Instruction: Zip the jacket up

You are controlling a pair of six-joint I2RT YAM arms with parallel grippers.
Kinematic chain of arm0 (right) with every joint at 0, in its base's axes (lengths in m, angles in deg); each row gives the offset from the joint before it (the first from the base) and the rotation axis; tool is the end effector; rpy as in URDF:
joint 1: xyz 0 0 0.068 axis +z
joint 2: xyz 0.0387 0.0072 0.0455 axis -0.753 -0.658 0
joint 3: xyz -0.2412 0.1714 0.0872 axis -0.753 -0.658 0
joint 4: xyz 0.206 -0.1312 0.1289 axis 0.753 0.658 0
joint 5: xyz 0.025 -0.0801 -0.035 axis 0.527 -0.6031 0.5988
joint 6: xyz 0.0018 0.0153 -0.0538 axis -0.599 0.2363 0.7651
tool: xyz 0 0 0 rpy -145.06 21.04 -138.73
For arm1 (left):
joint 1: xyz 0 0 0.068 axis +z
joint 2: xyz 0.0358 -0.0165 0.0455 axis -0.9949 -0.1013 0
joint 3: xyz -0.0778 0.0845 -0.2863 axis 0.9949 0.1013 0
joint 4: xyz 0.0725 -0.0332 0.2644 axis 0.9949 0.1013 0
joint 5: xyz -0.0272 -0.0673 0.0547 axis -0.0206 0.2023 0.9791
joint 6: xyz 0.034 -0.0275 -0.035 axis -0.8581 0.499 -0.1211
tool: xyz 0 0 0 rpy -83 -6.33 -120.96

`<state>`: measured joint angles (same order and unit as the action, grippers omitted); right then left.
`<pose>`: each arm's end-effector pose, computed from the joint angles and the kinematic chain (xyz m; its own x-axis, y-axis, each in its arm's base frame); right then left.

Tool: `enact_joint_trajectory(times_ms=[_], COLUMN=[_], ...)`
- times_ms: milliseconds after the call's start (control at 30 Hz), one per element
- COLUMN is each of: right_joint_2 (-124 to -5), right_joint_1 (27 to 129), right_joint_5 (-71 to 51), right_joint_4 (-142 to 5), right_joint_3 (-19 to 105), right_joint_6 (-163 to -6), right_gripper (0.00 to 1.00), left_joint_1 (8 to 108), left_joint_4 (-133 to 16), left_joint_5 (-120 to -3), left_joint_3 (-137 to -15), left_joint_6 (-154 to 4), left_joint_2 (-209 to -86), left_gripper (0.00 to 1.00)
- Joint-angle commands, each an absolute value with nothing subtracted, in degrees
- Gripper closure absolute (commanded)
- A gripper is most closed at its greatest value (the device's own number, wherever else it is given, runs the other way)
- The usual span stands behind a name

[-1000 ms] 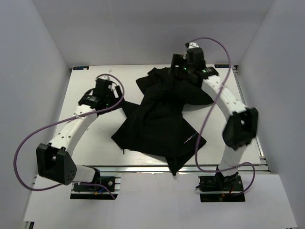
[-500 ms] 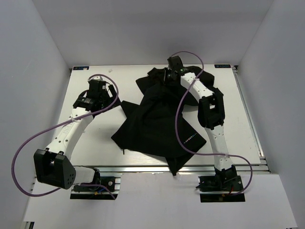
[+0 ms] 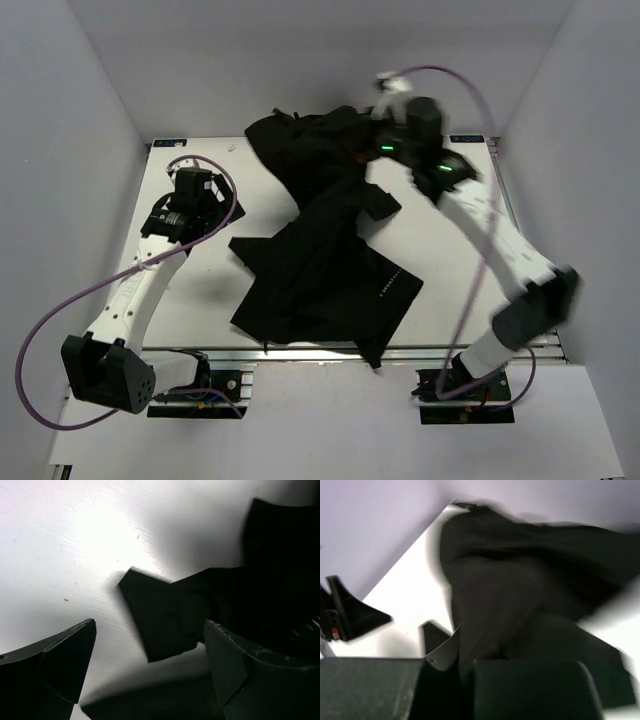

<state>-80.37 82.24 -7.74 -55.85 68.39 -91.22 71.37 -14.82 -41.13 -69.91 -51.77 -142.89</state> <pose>0.3510 0.2389 0.4711 -0.2906 0.0851 -0.9531 -0.6275 0.7350 0.2570 0.2576 -0.0502 0.3551 -0.6201 -0.4357 -0.6524 -0.3465 0.8982 -0.2705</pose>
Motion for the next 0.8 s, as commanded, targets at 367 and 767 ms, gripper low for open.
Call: enact_joint_trajectory(times_ms=[367,767], right_joint_2=[-66.71,-64.88], right_joint_1=[40.51,41.64], right_joint_5=[-20.98,-8.52], right_joint_4=[-39.18,-50.86], right_joint_3=[28.72,33.48], right_joint_6=[-104.57,-82.35], right_gripper=[0.61,0.11], left_joint_1=[71.79,70.65], left_joint_4=[-19.53,-37.97], left_joint_5=[-44.02,-74.67], left_joint_3=[-76.86,-94.00], left_joint_6=[-51.92,-86.43], left_joint_2=[-151.18,-178.79], left_gripper=[0.02,0.02])
